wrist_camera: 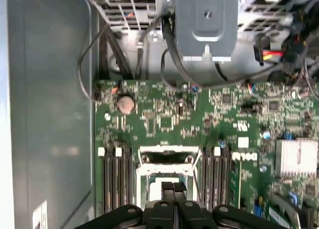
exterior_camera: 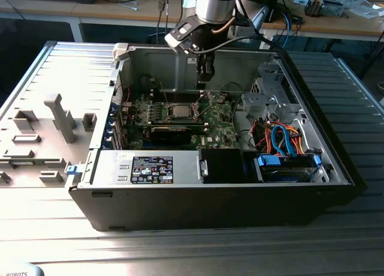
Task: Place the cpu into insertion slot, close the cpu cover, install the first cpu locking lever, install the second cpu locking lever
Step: 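Close the cpu cover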
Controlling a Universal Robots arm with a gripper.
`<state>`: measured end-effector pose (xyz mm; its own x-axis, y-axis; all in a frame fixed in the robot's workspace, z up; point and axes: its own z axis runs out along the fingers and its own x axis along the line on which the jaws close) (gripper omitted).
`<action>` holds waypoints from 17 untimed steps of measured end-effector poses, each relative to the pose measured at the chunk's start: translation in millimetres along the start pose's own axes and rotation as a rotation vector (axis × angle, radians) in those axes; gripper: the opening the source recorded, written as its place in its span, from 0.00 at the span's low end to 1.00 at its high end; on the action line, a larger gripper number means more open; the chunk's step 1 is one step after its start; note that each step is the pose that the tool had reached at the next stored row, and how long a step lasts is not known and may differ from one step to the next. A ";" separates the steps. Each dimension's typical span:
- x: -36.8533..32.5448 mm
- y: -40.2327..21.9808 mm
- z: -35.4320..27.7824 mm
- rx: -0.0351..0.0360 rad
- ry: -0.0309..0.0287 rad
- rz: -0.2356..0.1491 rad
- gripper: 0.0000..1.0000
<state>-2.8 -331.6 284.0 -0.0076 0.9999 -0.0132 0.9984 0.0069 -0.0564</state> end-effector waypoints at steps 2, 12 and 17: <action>-0.1 14.1 2.8 0.0115 0.0000 -0.001 0.11; -0.1 50.1 22.1 0.0337 0.0001 -0.003 0.11; 0.1 44.0 28.6 0.0326 0.0031 -0.003 0.11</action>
<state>39.5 -331.6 252.9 -0.0106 0.9999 -0.0099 0.9960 0.0097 -0.0890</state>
